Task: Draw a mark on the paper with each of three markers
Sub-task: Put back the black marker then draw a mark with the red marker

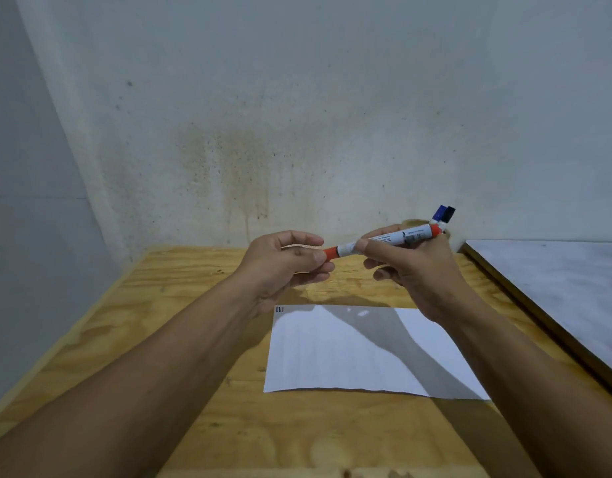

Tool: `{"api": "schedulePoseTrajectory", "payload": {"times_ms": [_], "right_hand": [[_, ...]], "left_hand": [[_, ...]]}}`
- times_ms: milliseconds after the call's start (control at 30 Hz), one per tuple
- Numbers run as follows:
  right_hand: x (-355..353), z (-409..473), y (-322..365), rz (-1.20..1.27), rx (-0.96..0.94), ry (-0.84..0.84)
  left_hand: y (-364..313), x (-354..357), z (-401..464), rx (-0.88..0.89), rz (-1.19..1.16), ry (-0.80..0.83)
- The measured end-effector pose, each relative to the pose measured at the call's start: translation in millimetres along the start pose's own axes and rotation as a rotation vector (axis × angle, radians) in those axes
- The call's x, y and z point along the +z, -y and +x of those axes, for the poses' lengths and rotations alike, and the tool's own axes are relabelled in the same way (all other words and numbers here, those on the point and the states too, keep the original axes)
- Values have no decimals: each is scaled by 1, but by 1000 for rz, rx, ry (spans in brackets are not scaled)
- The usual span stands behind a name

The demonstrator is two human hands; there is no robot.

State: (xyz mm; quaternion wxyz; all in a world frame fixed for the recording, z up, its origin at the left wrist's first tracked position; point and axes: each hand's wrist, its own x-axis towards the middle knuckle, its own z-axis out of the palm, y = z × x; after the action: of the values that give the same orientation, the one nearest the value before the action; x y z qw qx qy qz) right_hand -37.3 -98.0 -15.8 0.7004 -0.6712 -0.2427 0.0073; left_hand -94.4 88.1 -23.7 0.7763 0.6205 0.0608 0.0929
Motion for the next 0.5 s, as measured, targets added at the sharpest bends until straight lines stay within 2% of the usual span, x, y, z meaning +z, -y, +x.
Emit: {"api": "schedulePoseTrajectory", "payload": {"times_ms": [267, 500], "right_hand": [[-17, 4, 1, 52, 69, -58], [-44, 16, 2, 132, 163, -97]], "left_hand": [[-6, 36, 5, 71, -24, 11], [6, 79, 23, 239, 398, -67]]}}
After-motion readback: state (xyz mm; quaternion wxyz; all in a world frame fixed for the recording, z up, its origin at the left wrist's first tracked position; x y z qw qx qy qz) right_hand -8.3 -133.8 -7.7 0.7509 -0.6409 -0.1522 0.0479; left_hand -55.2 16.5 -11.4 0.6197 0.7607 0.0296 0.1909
